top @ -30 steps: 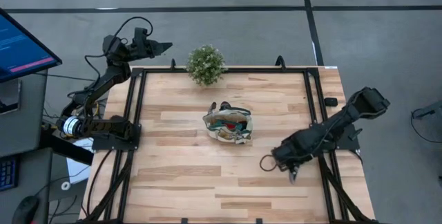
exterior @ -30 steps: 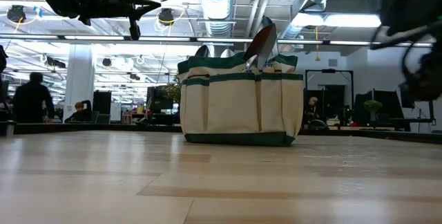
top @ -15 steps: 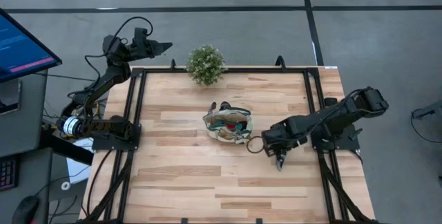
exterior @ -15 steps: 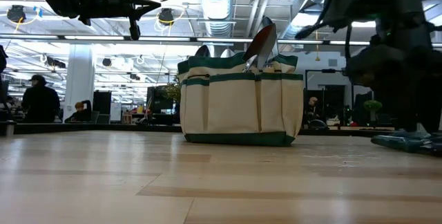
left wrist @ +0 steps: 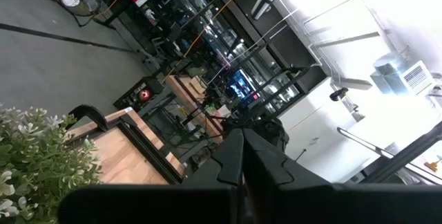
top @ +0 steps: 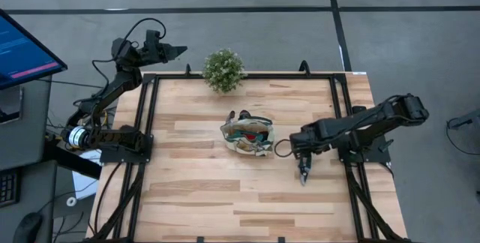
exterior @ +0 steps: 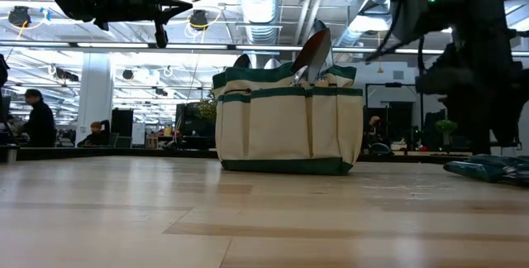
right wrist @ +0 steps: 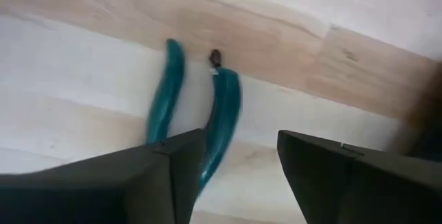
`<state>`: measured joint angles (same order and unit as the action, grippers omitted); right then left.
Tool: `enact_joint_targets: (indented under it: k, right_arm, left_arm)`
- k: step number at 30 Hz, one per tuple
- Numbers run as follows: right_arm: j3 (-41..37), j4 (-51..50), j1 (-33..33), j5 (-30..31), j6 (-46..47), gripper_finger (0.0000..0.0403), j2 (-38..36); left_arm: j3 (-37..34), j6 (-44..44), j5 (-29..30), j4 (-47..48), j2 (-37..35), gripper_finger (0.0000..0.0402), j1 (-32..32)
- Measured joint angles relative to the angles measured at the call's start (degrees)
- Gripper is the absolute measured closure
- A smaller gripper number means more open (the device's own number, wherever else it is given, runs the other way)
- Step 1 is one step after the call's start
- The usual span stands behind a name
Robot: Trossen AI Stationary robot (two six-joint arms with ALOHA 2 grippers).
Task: Pick & Place Garden tools in Gardening bag
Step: Put the green shear scissors into the white gardening bag
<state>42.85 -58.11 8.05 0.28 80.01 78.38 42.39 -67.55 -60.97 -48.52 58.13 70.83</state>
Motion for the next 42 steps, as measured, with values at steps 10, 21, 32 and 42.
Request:
enact_joint_targets:
  k: [10, 21, 32, 42]
  right_arm:
    - [-6.8, 12.8, -1.9, 0.0, 0.0, 0.0233, 3.1]
    - [-7.5, 15.8, -2.4, -2.2, -1.0, 0.0354, 6.0]
    - [-4.1, 17.4, -3.2, 9.9, -3.7, 0.0354, 0.1]
    - [-0.8, 17.0, -4.1, 23.4, -8.4, 0.0354, -16.1]
  left_arm:
    - [0.0, 0.0, 0.0, 0.0, 0.0, 0.0394, 0.0]
    - [0.0, 0.0, 0.0, 0.0, 0.0, 0.0394, 0.0]
    - [0.0, 0.0, 0.0, 0.0, 0.0, 0.0394, 0.0]
    - [0.0, 0.0, 0.0, 0.0, 0.0, 0.0394, 0.0]
